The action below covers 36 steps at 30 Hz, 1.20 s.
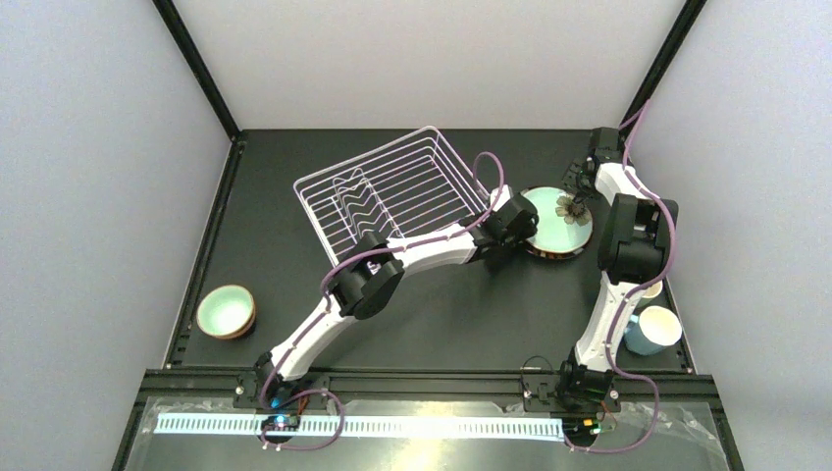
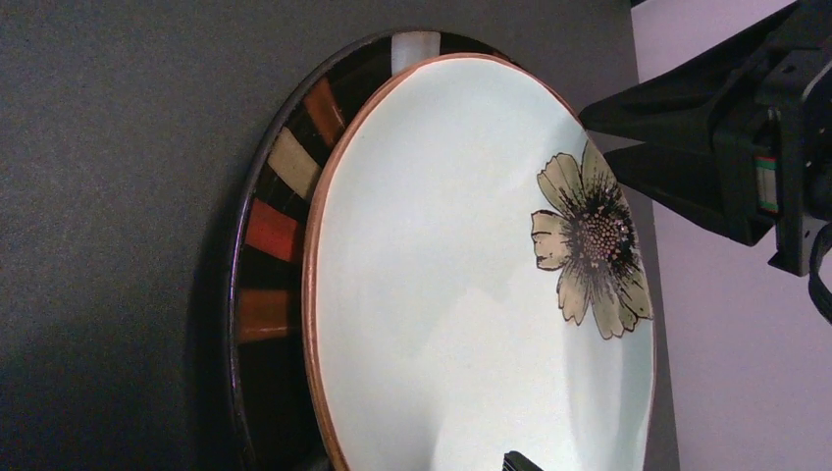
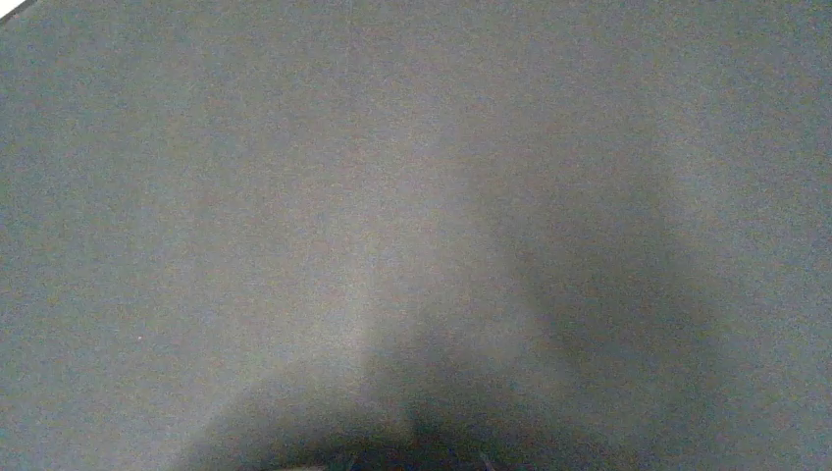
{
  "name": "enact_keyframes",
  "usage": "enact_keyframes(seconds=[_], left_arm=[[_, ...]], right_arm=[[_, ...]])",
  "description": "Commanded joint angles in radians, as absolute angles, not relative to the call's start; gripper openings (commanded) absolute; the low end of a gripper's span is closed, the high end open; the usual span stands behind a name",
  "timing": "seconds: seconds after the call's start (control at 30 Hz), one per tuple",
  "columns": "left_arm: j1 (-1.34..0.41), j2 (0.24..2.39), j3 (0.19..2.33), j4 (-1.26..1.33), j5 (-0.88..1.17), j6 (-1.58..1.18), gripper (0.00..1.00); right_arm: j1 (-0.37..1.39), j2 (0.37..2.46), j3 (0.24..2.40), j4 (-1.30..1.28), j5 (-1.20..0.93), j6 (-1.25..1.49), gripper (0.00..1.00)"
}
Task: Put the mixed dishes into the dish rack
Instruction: Grab the plate from the plate.
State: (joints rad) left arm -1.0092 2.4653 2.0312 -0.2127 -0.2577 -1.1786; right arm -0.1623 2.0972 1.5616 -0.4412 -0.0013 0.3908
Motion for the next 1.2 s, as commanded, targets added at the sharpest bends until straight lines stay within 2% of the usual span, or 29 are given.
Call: enact_keyframes(seconds=[0.0,0.4,0.87,1.17], left_arm=[[-1.015,2.386,2.013,-0.109,-0.248,-1.139,0.99],[-1.011,2.388,1.973,-0.033,-0.161,-1.114,0.99],[-0.999,2.384,1.953,-0.06,-0.158,-1.25,0.99],[-0.967,2.353,1.826,0.069,-0.169,-1.34,0.99]], right_arm=[[-0.135,2.083,1.523,-0.565,-0.031,0.386,0.69],[-0.133,2.084,1.516,-0.569,-0.038,0.375,0.69],[-0.133,2.082,1.511,-0.572,-0.054,0.353,0.69],[-0.133,2.085,1.504,-0.563,-0.062,0.345,0.69]])
